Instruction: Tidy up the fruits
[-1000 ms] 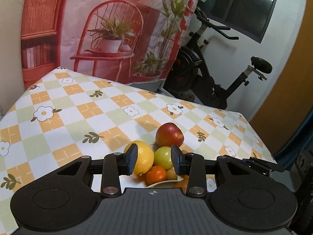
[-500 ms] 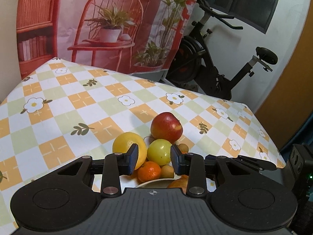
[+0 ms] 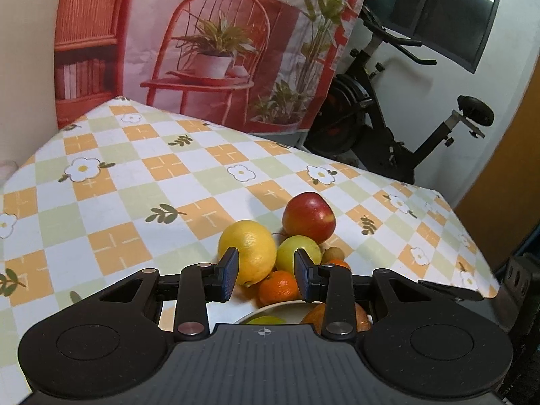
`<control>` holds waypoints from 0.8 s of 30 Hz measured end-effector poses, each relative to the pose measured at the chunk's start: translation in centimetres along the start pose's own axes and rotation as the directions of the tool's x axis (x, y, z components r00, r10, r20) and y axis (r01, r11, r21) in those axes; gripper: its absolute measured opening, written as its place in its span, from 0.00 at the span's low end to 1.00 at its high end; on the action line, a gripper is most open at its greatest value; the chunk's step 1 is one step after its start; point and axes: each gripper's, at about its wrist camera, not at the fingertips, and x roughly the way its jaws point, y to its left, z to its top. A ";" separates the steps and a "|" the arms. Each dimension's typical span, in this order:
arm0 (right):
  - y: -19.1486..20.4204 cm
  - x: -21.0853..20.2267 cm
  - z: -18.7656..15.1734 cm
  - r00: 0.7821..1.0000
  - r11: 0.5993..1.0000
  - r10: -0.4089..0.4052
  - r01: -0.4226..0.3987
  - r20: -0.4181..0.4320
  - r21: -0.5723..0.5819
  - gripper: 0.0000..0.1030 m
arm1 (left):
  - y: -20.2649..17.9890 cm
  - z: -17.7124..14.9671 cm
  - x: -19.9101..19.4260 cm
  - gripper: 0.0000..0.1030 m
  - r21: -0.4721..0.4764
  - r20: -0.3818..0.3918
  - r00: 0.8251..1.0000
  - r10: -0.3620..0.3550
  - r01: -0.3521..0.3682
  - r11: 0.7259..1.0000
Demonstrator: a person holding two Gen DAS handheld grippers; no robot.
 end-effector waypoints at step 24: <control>-2.4 -2.5 -0.8 0.981 0.983 -0.117 0.093 0.153 0.157 0.39 | -0.3 -1.5 -0.6 0.37 0.026 -0.001 1.000 0.012 -0.012 1.000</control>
